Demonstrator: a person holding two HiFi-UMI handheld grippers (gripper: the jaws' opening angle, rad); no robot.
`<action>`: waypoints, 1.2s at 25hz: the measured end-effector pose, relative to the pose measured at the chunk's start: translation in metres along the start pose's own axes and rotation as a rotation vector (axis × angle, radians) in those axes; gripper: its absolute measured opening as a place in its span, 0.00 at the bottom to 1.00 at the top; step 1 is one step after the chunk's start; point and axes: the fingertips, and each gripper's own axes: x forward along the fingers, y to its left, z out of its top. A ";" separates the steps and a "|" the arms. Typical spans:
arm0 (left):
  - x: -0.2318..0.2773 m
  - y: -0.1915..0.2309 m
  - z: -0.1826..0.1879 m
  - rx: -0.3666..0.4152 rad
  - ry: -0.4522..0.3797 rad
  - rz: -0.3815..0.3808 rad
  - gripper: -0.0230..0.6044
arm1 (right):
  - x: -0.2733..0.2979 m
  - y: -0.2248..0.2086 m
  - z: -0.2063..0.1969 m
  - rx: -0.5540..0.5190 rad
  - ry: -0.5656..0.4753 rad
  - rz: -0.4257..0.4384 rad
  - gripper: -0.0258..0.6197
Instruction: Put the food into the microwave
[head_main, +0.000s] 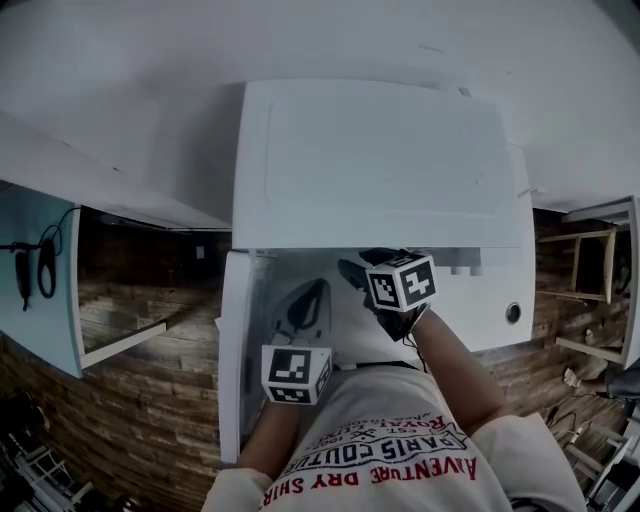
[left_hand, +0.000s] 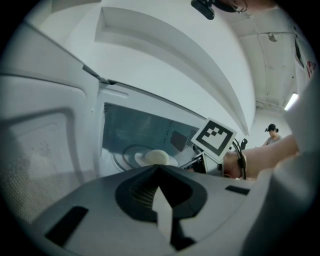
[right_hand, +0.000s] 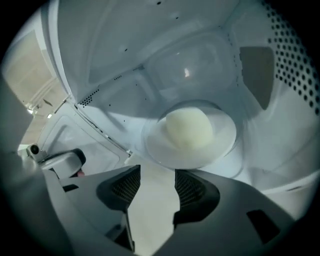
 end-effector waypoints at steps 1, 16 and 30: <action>0.000 0.000 0.000 -0.001 0.001 0.001 0.05 | 0.000 0.000 -0.003 -0.021 0.038 0.000 0.38; -0.002 0.001 0.000 -0.001 0.002 0.004 0.05 | 0.001 0.002 -0.007 -0.079 0.103 -0.018 0.37; -0.006 -0.021 0.050 0.054 -0.069 0.003 0.05 | -0.083 0.027 0.030 -0.110 -0.219 -0.157 0.06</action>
